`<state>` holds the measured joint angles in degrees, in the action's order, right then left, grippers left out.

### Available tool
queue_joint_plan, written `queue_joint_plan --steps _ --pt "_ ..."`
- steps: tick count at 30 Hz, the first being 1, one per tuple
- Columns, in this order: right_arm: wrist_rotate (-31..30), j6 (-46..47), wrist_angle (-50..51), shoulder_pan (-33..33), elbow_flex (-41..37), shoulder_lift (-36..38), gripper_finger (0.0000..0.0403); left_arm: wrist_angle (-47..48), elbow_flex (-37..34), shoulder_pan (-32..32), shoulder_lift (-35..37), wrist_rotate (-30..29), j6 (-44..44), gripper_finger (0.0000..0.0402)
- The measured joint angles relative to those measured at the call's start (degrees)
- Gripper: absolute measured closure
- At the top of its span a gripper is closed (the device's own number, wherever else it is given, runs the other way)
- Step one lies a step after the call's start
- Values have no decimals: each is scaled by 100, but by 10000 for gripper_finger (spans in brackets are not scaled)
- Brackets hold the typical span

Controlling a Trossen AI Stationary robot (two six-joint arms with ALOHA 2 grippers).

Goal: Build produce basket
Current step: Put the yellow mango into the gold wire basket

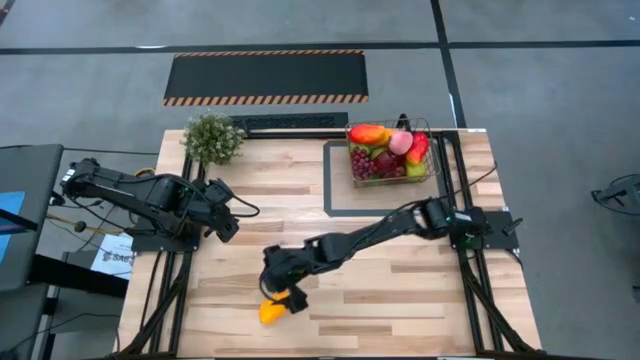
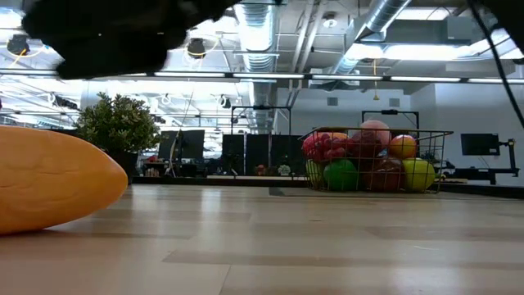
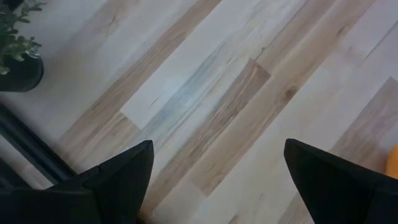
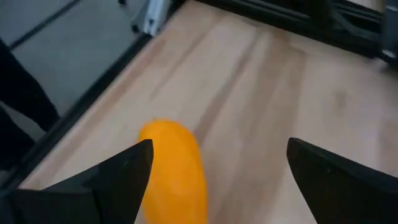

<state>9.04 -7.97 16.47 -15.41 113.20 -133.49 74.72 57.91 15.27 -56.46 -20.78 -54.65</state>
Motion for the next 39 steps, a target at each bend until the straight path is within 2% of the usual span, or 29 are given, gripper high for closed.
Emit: queue_joint_plan --steps 6,13,17,20,29,34,39 --pt "483 75 -22 -204 625 -724 17 3 0 0 -1 0 81 55" --pt "512 756 165 -220 652 -1143 17 0 0 0 -1 -133 194 55" --pt "448 948 332 -111 663 -1128 19 -2 0 0 -1 -153 307 55" --pt "304 951 642 -57 657 -1128 37 -2 0 0 -1 -153 323 55" --pt "287 1223 1238 -51 673 -1076 153 -6 2 0 -1 -254 398 55" --pt "296 1060 1580 77 646 -715 156 -20 2 0 -1 -246 395 55" --pt "286 569 2305 556 662 -36 146 -28 2 0 -1 -245 356 55"
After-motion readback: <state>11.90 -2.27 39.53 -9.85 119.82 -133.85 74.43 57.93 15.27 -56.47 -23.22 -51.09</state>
